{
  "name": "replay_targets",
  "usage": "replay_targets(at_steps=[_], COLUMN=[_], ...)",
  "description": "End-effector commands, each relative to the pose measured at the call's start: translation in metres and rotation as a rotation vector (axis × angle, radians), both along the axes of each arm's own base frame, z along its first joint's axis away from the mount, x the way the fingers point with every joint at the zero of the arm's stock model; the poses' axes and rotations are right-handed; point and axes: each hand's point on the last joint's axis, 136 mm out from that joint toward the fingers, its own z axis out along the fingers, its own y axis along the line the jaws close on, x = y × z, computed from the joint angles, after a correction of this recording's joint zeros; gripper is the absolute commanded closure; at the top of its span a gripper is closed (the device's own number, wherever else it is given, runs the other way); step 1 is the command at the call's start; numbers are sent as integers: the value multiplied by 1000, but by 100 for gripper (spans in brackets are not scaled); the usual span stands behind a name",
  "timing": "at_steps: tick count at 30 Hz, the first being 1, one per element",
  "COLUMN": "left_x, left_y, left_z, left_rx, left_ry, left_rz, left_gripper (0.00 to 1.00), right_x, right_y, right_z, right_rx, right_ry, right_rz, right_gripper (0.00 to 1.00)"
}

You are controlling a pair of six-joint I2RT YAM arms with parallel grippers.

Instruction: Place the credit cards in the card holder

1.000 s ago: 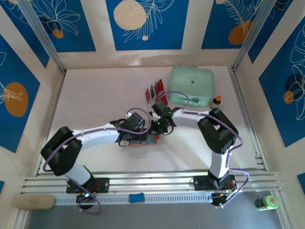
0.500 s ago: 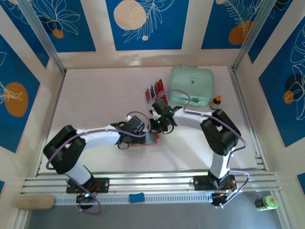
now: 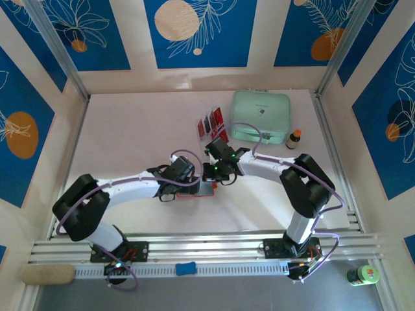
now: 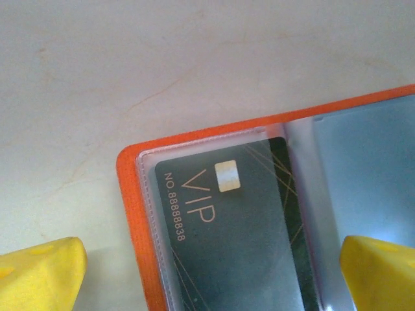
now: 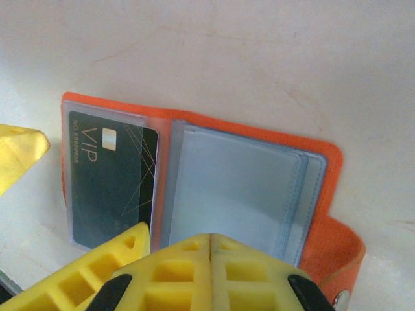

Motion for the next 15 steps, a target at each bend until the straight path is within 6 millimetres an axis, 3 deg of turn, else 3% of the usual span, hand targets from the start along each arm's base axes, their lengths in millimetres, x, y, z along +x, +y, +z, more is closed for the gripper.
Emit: replay_targets(at_steps=[1,6,15], left_x=[1,0,-2], left_y=[-9,-12,-12], left_z=[11,5,-3], left_rx=[-37,-36,-38], left_ry=[-11,5,15], left_rz=[-17,-27,-32], left_gripper=[0,0,0], right_x=[5,8,-7], right_y=[-1,-4,4], right_z=[-6,-18,-39], right_rx=[-22,-42,-42], right_ry=[-12,7,66], right_rz=[-23,-21,1], right_gripper=[99,100,100])
